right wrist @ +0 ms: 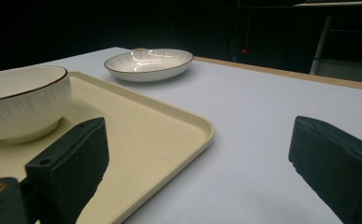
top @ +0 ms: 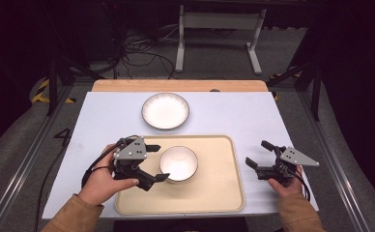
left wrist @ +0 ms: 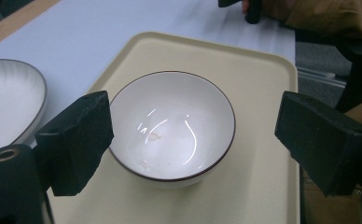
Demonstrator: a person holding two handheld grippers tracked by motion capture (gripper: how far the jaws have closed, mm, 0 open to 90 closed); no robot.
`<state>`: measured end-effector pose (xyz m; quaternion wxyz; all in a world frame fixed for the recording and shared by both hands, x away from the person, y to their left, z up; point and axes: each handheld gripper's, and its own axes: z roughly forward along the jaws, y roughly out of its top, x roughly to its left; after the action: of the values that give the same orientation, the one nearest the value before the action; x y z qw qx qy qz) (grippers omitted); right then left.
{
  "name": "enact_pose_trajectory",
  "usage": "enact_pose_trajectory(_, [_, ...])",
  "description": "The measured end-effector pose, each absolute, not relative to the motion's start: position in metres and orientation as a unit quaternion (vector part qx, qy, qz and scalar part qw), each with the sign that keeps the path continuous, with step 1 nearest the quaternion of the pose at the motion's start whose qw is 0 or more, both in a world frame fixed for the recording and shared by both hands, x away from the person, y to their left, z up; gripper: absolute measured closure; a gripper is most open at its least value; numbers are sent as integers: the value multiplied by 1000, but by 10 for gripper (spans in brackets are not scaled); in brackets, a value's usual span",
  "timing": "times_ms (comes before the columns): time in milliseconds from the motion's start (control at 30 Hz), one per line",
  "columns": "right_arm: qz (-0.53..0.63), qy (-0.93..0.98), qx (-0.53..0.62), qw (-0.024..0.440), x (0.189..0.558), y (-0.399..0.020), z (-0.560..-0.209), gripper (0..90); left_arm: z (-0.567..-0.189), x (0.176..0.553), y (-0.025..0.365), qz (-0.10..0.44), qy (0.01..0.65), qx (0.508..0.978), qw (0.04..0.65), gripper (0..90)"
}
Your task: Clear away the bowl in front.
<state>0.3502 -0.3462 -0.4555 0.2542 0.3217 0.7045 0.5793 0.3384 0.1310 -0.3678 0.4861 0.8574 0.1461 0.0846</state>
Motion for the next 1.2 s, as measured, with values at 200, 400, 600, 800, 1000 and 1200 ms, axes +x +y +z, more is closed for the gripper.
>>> enact_pose_trajectory(200, [582, 702, 322, 255, 350, -347, -456, 45, -373, 338, 154, 107, 174, 818, 538, 108])
enact_pose_trajectory(400, [585, 697, 324, 257, 349, -348, -456, 43, -385, 338, 177, 124, 207, 793, 560, 104])
enact_pose_trajectory(600, [590, 692, 323, 263, 348, -349, -456, 37, -402, 337, 198, 146, 239, 780, 560, 105])
enact_pose_trajectory(800, [597, 685, 324, 266, 346, -350, -456, 32, -414, 339, 214, 161, 264, 770, 559, 104])
enact_pose_trajectory(1000, [610, 674, 321, 267, 344, -353, -457, 19, -440, 339, 237, 173, 305, 753, 556, 93])
enact_pose_trajectory(1200, [616, 669, 319, 267, 344, -354, -458, 11, -458, 340, 249, 176, 329, 737, 564, 92])
